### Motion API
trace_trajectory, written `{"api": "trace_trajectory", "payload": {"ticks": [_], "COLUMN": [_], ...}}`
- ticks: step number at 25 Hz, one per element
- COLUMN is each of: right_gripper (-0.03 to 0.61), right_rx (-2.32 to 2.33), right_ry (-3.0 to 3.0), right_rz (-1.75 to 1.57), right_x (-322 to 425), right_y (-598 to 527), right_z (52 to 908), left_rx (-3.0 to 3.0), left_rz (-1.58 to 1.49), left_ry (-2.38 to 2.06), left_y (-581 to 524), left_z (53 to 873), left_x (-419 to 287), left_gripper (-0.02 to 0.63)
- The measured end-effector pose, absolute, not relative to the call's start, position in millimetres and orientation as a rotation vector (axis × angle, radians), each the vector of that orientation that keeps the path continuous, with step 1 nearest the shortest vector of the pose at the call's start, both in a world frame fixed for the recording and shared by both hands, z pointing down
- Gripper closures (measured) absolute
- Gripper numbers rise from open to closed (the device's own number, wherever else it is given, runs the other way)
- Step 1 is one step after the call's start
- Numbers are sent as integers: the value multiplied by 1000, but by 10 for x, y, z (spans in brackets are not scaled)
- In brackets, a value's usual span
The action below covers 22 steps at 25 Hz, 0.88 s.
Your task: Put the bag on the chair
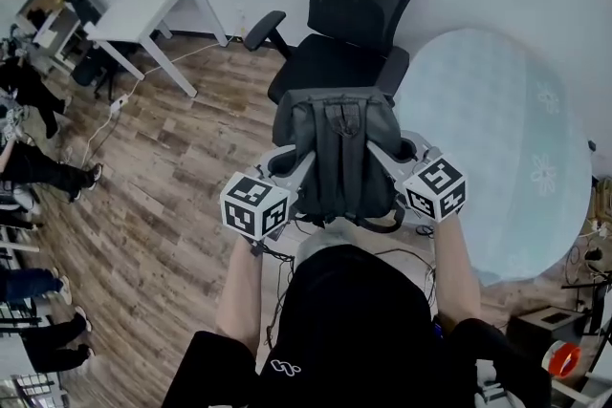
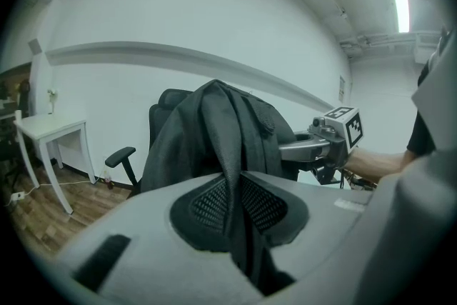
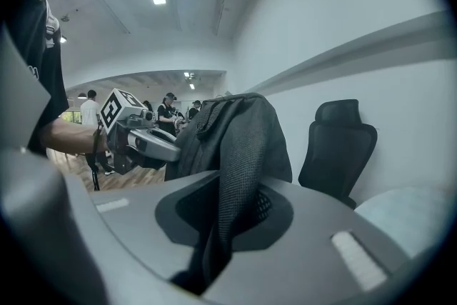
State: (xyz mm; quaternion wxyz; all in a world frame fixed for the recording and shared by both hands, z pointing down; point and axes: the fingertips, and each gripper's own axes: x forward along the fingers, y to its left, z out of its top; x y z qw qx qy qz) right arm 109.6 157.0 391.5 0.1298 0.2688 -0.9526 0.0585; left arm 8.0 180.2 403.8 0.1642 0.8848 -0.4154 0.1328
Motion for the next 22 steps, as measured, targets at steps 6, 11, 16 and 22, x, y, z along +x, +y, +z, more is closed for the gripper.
{"api": "trace_trajectory", "payload": {"ticks": [6,11,16,22], "right_gripper": [531,531,531,531], "right_rx": [803,794,754,692], "right_ry": [-2825,-2867,-2874,-2845], "right_rz": [122,80,51,79], "right_x": [1192,1102,886,439], "right_y": [1428,1173,731,-28], "right_z": [3777,3682,3727,4090], "left_rx": [2566,2590,2592,2518], "left_rz": [408,431,433,439], "left_ry": [-1206,-1249,-1287,-1269], "left_y": [1692,1478,1103,441], "left_z": [3896,3787,3822,4202], "left_x": [175,96,-97,-500], "left_gripper": [569,568,568,568]}}
